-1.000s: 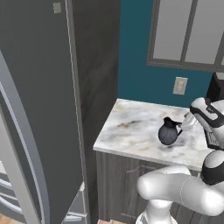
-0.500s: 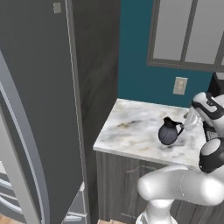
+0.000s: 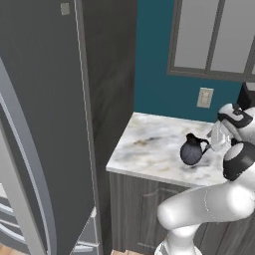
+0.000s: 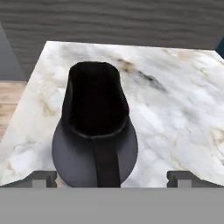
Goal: Move the apricot and lemon wedge from the top shelf to the second highest shelf to make space. Then, place the pitcher from the counter on the cleared top shelf.
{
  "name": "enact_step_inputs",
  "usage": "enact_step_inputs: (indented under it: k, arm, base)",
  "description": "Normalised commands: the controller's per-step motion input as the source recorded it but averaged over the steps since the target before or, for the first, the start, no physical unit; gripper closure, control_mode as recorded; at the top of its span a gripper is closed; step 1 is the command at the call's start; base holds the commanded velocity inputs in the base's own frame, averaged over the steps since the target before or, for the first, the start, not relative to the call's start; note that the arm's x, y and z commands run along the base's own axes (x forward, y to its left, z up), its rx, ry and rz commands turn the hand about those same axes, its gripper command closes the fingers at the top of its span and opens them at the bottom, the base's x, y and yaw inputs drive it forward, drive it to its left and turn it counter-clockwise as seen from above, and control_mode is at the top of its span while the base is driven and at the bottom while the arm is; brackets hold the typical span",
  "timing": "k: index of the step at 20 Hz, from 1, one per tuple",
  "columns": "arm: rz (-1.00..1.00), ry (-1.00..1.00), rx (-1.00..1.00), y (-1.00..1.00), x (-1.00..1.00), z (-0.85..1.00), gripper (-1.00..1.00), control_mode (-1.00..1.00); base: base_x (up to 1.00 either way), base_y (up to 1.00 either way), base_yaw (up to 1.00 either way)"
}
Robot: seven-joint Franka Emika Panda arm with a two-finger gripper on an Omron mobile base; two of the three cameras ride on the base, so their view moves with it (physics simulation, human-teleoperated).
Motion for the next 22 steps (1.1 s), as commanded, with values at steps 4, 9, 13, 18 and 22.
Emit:
enact_step_inputs:
  k: [4, 9, 13, 18, 22]
  arm:
    - [0.08, 0.00, 0.00, 0.00, 0.24, -0.31, -1.00, -1.00]
    - [0.05, 0.02, 0.00, 0.00, 0.36, -0.09, -1.00, -1.00]
    - [0.02, 0.05, 0.00, 0.00, 0.36, 0.00, -1.00, -1.00]
    - [0.02, 0.04, 0.00, 0.00, 0.19, -0.02, -1.00, -1.00]
    - [0.05, 0.04, 0.00, 0.00, 0.00, -0.22, 1.00, -1.00]
  base:
    - [0.00, 0.00, 0.00]
    - [0.00, 0.00, 0.00]
    - [0.00, 0.00, 0.00]
    - [0.00, 0.00, 0.00]
    - [0.00, 0.00, 0.00]
